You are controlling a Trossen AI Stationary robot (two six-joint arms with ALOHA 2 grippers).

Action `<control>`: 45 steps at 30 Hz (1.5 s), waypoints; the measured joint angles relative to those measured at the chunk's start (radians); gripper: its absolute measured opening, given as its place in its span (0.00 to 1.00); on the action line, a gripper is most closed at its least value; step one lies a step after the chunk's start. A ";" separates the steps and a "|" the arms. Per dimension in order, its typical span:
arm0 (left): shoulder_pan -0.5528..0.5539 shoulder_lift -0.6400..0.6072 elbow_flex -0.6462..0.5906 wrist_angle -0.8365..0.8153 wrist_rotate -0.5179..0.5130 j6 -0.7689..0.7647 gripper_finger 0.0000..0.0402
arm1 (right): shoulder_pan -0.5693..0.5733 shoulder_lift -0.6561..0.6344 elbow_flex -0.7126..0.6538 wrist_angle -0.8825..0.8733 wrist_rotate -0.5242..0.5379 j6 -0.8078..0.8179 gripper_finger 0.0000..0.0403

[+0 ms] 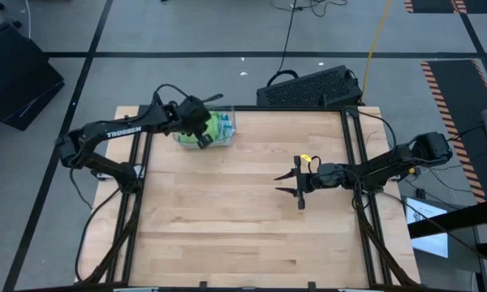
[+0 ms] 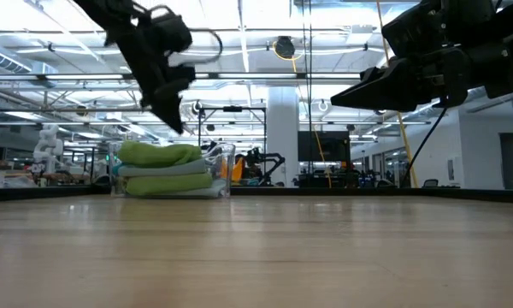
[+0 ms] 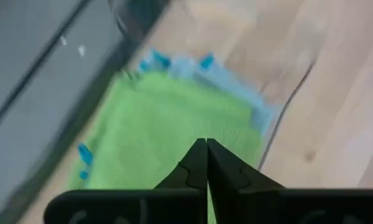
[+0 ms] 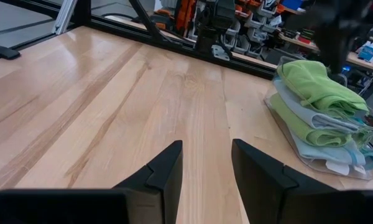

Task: Fold microfiber towels
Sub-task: Put the green microfiber cloth into the bin

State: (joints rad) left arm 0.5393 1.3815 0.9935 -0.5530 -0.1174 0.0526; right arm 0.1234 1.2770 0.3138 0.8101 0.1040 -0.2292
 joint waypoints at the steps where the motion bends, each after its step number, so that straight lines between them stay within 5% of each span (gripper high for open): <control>1: 0.005 0.016 -0.006 -0.006 0.007 -0.001 0.01 | 0.000 0.000 0.000 0.000 0.000 0.000 0.33; 13: 0.037 0.201 -0.043 0.082 0.026 -0.011 0.04 | 0.000 0.000 -0.001 -0.004 0.000 0.005 0.33; 18: 0.030 0.134 -0.010 0.003 0.009 -0.023 0.04 | 0.000 0.000 -0.001 -0.015 0.000 0.005 0.33; 28: 0.062 -0.041 -0.007 -0.252 -0.200 -0.173 0.04 | -0.001 0.000 -0.001 -0.030 0.000 0.005 0.33; 36: 0.138 -0.020 -0.139 -0.154 -0.191 -0.223 0.02 | -0.001 0.000 -0.001 -0.029 0.000 0.008 0.33; 45: 0.104 -0.107 -0.104 -0.149 -0.199 -0.206 0.02 | -0.001 -0.007 -0.001 -0.015 0.005 0.008 0.32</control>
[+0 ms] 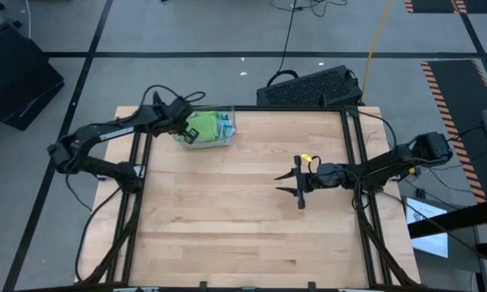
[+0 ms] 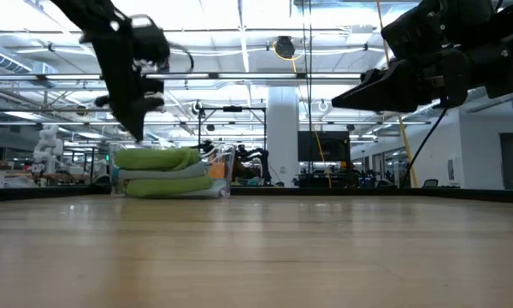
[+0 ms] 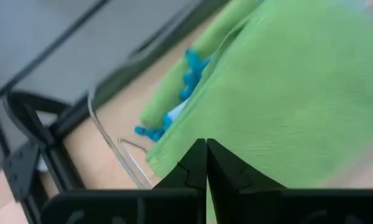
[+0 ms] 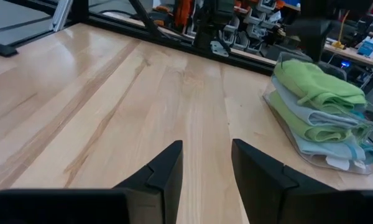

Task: Fold microfiber towels
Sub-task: Put the green microfiber cloth into the bin, then return to Home Position

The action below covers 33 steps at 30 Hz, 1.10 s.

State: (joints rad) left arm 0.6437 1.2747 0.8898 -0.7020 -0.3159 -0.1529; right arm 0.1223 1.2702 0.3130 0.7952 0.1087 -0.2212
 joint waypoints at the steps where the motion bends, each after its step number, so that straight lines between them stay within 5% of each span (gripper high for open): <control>1: -0.017 -0.033 0.002 0.001 -0.001 0.000 0.02 | 0.000 -0.005 0.000 0.001 -0.001 0.004 0.31; 12: -0.404 -0.395 -0.148 0.194 -0.090 0.008 0.02 | -0.026 -0.175 0.000 -0.082 -0.006 0.021 0.01; 24: -0.793 -0.593 -0.519 0.643 -0.221 0.036 0.02 | -0.026 -0.397 -0.001 -0.323 -0.005 0.034 0.00; 33: -0.869 -0.597 -0.700 0.938 -0.185 0.106 0.02 | -0.040 -0.431 -0.161 -0.109 -0.008 0.037 0.00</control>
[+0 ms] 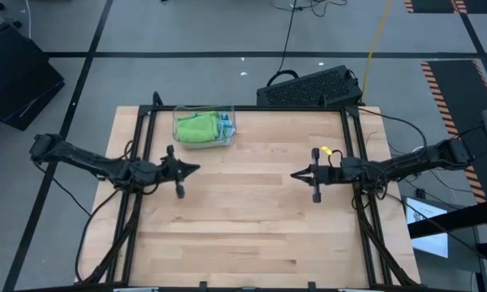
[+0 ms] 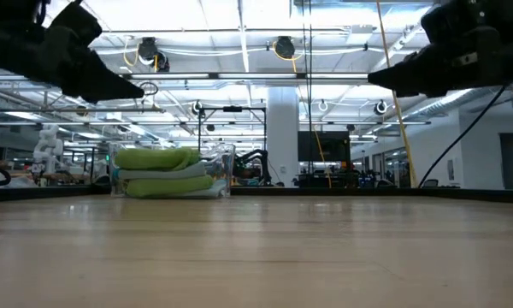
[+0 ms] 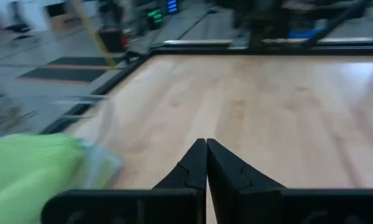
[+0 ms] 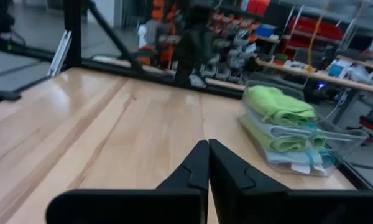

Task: Fold microfiber towels
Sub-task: Return to Home Position

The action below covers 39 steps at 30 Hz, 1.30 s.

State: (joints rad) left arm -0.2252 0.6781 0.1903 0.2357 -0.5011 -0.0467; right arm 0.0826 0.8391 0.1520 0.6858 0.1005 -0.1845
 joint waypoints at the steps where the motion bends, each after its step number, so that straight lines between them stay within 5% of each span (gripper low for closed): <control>1: 0.000 0.000 -0.020 0.035 0.031 0.010 0.02 | -0.004 0.000 -0.018 0.030 0.000 0.004 0.00; 11: 0.001 0.000 -0.179 0.321 0.127 0.047 0.02 | -0.005 -0.037 -0.096 0.074 -0.022 0.012 0.00; 23: 0.001 -0.018 -0.181 0.324 0.143 0.095 0.02 | -0.005 -0.256 -0.133 -0.125 -0.016 0.016 0.00; 39: 0.001 -0.235 -0.181 0.143 0.145 0.145 0.02 | -0.005 -0.649 -0.136 -0.473 -0.019 -0.040 0.00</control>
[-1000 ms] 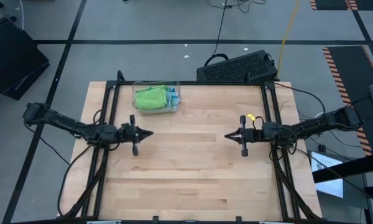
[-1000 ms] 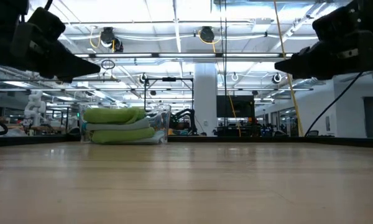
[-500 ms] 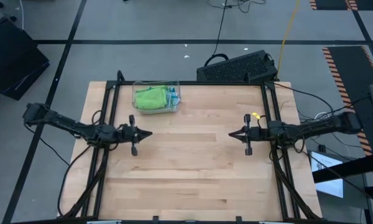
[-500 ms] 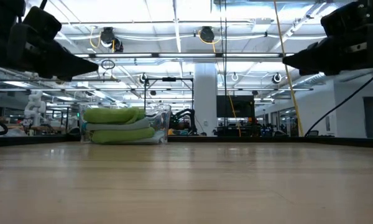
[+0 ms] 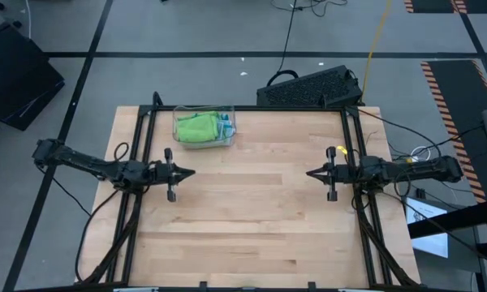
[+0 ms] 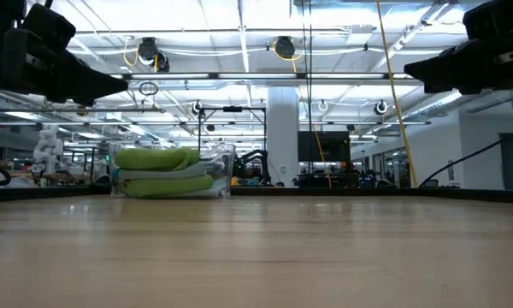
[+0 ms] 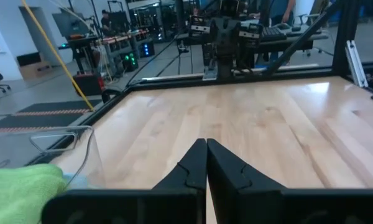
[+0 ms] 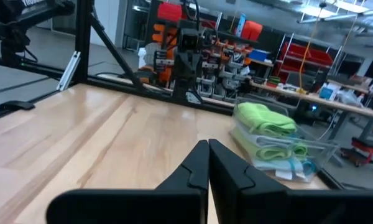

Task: Fold microfiber towels
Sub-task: Return to Home Position

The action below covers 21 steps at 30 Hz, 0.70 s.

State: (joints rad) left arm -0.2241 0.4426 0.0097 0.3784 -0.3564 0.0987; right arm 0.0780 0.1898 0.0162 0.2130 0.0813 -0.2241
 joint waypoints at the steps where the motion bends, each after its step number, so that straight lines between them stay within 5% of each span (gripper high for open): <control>1: -0.001 -0.011 0.000 -0.011 0.000 -0.007 0.02 | 0.000 -0.021 0.000 -0.020 -0.001 -0.005 0.00; 9: -0.001 -0.070 0.000 -0.088 0.000 -0.007 0.02 | 0.000 -0.191 -0.001 -0.167 -0.003 -0.048 0.00; 21: -0.001 -0.166 0.000 -0.174 0.103 0.020 0.02 | 0.002 -0.188 -0.001 -0.176 -0.008 0.034 0.00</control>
State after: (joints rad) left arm -0.2249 0.2766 0.0101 0.2043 -0.2534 0.1188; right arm 0.0799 0.0021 0.0151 0.0373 0.0734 -0.1898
